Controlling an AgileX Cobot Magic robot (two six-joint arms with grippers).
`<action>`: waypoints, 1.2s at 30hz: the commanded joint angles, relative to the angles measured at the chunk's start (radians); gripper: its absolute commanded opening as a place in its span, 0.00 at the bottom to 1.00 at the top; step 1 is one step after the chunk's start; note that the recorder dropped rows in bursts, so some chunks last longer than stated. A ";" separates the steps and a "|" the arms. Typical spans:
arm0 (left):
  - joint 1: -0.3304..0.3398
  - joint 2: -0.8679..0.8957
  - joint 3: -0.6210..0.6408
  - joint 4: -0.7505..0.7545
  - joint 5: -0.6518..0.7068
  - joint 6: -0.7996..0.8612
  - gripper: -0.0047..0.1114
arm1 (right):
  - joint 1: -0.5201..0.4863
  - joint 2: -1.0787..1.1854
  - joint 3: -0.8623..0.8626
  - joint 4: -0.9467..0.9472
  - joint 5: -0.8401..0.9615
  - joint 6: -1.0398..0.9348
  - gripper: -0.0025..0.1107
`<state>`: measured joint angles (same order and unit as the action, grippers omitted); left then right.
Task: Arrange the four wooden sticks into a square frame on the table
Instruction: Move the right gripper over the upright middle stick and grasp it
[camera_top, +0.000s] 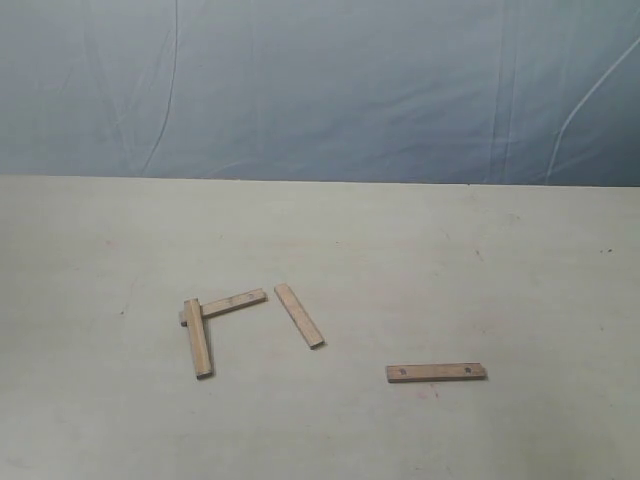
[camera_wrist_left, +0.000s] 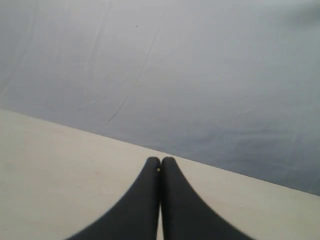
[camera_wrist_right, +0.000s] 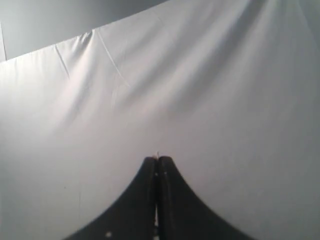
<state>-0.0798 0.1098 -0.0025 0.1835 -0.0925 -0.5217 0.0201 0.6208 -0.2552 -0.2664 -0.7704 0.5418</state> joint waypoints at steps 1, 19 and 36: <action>0.046 -0.005 0.003 -0.017 0.035 0.002 0.04 | 0.004 0.282 -0.167 -0.256 0.012 0.141 0.01; 0.048 -0.005 0.003 0.173 0.157 0.006 0.04 | 0.571 1.155 -0.960 -0.327 1.321 -0.071 0.34; 0.048 -0.005 0.003 0.177 0.213 0.006 0.04 | 0.696 1.640 -1.633 0.266 1.762 -0.531 0.49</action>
<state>-0.0352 0.1098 -0.0025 0.3554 0.1194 -0.5145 0.6986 2.2027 -1.8078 0.0000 0.9495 0.0184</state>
